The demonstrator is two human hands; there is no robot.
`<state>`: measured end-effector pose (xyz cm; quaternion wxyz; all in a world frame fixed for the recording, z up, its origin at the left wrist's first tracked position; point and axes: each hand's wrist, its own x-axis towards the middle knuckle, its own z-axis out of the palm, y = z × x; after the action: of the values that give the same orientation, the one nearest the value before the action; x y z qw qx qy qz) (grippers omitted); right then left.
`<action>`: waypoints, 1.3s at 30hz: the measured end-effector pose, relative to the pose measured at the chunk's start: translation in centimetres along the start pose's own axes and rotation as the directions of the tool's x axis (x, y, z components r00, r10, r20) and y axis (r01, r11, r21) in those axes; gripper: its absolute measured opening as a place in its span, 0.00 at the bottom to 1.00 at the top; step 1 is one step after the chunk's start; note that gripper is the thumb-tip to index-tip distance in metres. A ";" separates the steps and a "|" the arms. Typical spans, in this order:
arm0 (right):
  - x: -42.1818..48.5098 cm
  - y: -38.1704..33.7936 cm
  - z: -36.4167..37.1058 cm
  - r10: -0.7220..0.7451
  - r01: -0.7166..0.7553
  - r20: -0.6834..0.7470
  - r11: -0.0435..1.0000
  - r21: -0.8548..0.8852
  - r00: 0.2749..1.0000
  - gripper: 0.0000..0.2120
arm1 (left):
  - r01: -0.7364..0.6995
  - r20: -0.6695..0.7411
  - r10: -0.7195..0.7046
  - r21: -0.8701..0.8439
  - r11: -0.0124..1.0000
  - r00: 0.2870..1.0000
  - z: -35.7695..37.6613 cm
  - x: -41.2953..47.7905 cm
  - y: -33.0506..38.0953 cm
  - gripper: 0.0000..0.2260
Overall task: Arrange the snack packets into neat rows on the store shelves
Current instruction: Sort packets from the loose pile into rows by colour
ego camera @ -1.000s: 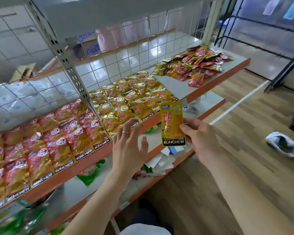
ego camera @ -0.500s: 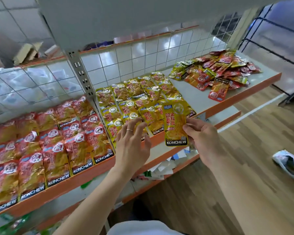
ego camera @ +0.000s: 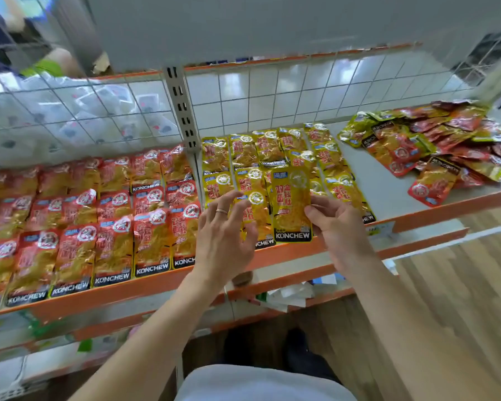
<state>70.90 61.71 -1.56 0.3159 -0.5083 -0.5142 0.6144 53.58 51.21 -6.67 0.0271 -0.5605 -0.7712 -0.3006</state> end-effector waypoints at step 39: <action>14.8 -1.2 14.1 -0.307 0.717 0.648 0.305 -0.627 0.697 0.24 | 0.231 0.203 -0.299 0.299 0.926 0.933 -0.9 9.2 -6.6 0.21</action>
<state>53.16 71.16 -5.47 0.0915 -0.2542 -0.9349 0.2302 44.05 57.31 -5.34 -0.0332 -0.4741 -0.8713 -0.1223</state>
